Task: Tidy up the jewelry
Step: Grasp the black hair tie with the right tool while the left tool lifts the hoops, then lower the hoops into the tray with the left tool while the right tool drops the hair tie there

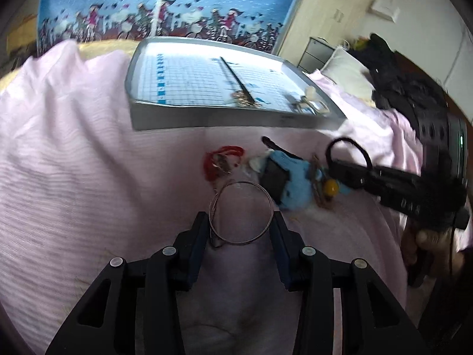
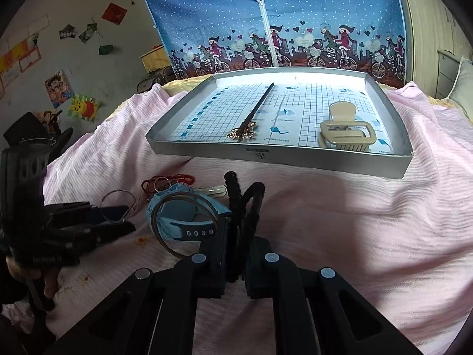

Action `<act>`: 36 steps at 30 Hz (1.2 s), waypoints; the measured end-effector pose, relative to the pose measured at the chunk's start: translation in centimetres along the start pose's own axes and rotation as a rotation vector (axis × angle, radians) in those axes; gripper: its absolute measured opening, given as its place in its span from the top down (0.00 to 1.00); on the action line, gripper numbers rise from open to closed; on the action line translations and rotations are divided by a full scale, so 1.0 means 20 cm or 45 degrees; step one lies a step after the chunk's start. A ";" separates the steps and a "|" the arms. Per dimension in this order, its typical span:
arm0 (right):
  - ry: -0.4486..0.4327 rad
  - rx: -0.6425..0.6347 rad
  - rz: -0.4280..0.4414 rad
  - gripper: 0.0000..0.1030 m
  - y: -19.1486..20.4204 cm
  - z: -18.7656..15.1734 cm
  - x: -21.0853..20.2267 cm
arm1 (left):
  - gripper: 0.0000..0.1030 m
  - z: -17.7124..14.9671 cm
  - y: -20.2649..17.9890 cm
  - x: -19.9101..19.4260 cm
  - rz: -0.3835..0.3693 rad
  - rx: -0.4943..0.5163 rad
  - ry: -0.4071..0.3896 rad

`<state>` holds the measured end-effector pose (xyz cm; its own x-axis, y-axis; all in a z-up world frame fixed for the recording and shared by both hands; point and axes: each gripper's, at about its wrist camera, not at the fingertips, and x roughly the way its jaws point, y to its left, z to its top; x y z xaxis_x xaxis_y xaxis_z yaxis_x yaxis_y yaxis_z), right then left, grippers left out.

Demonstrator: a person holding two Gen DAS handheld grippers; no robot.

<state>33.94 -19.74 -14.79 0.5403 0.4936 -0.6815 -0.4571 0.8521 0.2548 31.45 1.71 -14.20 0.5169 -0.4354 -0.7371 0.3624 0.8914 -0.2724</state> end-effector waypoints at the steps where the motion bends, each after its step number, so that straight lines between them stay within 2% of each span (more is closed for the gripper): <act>1: -0.002 0.003 0.000 0.92 0.00 0.00 0.00 | 0.64 -0.01 -0.01 0.00 0.004 0.008 -0.004; 13: -0.042 0.014 -0.006 0.92 -0.01 0.02 -0.05 | 0.64 -0.01 -0.04 -0.03 0.055 0.005 -0.081; 19: -0.095 0.030 0.002 0.94 -0.02 0.06 -0.10 | 0.64 0.05 -0.05 -0.06 0.053 -0.056 -0.120; 28: -0.171 0.090 -0.002 0.94 -0.11 0.12 -0.14 | 0.64 0.23 -0.12 -0.04 0.057 -0.093 -0.173; 36: -0.258 0.137 0.024 0.94 -0.25 0.31 -0.02 | 0.64 0.48 -0.09 0.12 0.121 -0.105 -0.188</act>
<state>40.35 -23.24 -11.51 0.6683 0.5249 -0.5272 -0.3962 0.8509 0.3449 39.48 -2.13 -9.44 0.6562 -0.3574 -0.6646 0.2447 0.9339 -0.2606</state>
